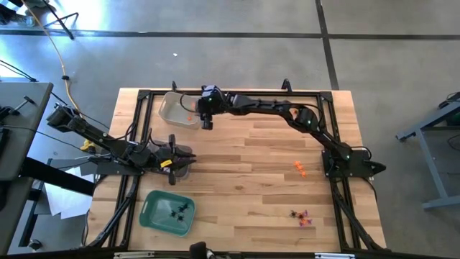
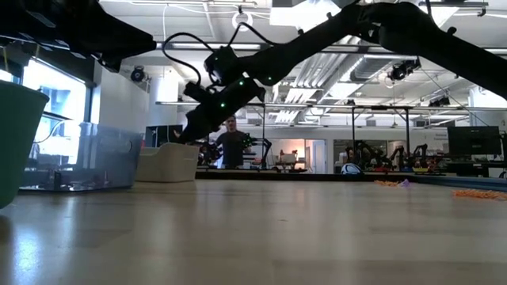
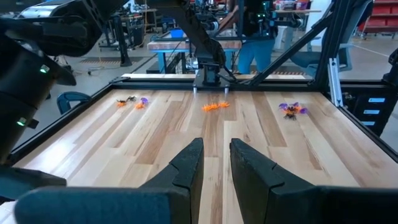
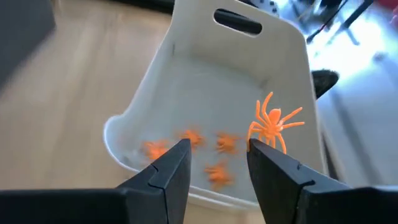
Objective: Sort Halloween decoration
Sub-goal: Put the top right orange spider into the gray bin
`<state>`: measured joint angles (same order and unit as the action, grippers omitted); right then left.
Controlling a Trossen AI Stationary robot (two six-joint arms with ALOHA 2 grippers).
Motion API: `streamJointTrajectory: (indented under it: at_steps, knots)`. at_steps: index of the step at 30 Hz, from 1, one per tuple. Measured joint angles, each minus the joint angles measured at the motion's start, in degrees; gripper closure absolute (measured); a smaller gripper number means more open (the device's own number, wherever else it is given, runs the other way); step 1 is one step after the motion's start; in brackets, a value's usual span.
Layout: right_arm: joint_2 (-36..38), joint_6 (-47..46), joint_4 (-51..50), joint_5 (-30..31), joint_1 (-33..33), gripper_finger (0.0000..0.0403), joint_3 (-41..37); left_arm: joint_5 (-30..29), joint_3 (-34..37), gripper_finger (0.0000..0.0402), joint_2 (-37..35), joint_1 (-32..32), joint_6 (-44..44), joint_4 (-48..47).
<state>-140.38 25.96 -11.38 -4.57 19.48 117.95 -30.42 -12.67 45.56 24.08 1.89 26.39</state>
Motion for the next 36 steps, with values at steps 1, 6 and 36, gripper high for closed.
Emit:
streamJointTrajectory:
  at_steps: [1,6,36]
  knots:
    - [0.00,1.38,0.16,1.33,-0.34,0.0249,0.00,-0.08,0.00,0.0337,0.00,0.00,0.00,0.00]
    - [0.00,3.79,1.06,3.28,-1.33,0.0249,0.00,-0.19,0.00,0.0337,0.00,0.01,0.01,-0.01]
    - [-0.07,8.13,-3.89,11.87,-1.77,0.0191,5.81,0.62,0.02,0.0337,0.02,0.02,2.51,3.74]
